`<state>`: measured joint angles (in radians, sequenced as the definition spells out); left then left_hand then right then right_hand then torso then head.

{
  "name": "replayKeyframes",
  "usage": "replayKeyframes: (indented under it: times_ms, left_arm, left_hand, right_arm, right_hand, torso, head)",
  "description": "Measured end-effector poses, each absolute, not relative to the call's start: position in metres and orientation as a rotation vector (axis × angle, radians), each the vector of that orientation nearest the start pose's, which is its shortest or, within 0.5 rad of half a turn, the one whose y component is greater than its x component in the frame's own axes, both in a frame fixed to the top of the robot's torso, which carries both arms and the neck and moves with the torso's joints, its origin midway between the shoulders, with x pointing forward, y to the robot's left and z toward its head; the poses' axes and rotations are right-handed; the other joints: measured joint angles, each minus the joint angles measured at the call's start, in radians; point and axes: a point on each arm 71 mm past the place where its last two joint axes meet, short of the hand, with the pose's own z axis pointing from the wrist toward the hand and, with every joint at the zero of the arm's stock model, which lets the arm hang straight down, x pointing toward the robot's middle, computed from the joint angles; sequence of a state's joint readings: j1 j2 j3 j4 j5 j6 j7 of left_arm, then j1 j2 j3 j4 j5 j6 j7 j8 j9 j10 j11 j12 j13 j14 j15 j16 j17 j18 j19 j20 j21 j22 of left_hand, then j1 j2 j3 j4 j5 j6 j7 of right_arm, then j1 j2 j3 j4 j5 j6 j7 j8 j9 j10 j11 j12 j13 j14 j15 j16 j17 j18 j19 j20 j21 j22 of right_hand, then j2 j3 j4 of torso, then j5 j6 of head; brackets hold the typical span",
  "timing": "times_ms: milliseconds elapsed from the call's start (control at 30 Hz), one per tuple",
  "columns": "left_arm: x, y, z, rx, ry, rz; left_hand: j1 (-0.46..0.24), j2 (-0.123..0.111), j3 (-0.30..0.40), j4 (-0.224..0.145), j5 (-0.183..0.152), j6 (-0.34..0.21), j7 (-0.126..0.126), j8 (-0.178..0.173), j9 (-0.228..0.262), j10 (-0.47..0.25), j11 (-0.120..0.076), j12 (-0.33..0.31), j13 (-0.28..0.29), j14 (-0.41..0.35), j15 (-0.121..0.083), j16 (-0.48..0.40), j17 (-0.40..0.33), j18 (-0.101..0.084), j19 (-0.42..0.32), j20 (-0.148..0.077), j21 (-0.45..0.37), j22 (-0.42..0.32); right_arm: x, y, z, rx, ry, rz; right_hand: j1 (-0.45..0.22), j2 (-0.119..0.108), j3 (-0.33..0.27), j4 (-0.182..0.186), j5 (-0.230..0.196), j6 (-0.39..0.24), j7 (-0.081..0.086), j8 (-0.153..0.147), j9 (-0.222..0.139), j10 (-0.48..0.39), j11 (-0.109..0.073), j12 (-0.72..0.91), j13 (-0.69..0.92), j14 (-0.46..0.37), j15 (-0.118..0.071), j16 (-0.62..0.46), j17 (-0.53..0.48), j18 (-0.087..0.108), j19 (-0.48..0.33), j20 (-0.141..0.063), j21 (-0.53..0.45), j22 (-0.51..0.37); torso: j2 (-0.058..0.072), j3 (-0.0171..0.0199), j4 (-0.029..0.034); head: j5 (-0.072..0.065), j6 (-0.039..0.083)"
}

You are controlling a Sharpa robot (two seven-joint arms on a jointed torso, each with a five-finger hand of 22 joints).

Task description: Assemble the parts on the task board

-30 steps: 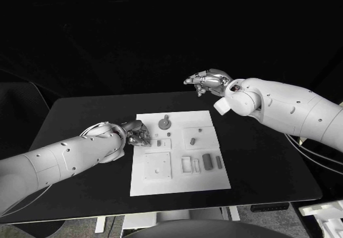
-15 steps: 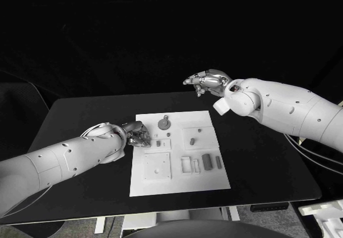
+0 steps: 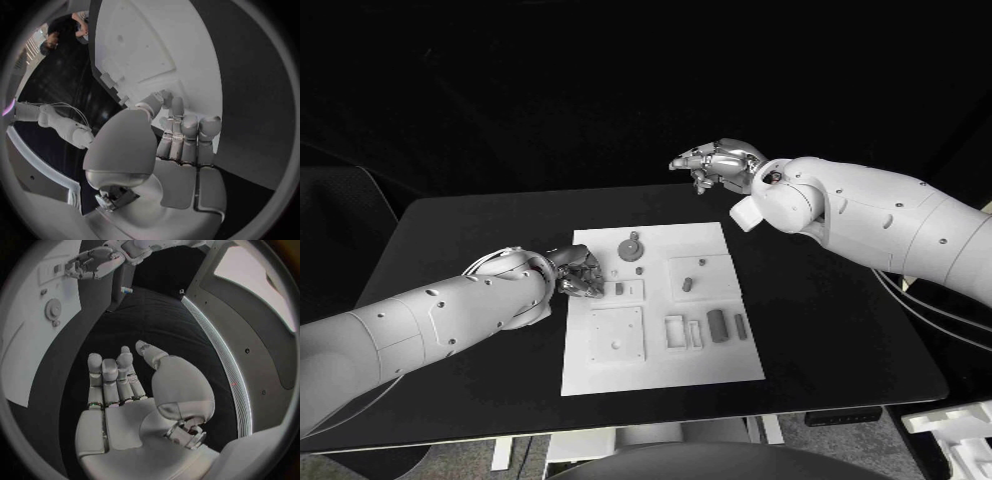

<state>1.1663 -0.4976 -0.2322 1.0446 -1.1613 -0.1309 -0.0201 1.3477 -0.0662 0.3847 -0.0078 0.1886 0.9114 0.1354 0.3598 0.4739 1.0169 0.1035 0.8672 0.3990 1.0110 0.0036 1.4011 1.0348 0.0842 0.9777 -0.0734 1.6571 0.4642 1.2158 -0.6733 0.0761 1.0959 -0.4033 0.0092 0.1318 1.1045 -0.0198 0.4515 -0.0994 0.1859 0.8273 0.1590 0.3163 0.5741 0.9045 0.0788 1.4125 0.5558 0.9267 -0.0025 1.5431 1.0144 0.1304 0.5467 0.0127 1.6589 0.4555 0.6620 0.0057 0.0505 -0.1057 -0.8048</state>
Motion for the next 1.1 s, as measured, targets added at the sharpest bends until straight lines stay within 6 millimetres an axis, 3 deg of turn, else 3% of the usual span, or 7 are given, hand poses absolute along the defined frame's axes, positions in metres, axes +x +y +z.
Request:
replayKeyframes:
  times_ms: [1100]
  left_arm:
    - [0.5229, 0.1597, -0.2996, 0.07, 2.063, -0.639]
  left_hand:
    - [0.0, -0.002, 0.004, -0.001, 0.0, 0.003, -0.001, 0.003, 0.0, 0.0, -0.001, 0.0, 0.001, 0.0, 0.0, 0.0, 0.0, 0.0, 0.0, -0.003, 0.0, 0.0]
  right_arm:
    - [0.5661, -0.2353, -0.1724, 0.811, 1.718, 1.324]
  right_hand:
    - [-0.004, -0.004, 0.0, 0.0, 0.0, 0.0, 0.0, 0.0, 0.0, 0.0, 0.0, 0.0, 0.001, 0.0, 0.0, 0.0, 0.0, 0.0, 0.0, 0.0, 0.0, 0.0]
  torso:
    - [0.001, -0.0018, 0.0007]
  head:
    - [0.002, 0.0]
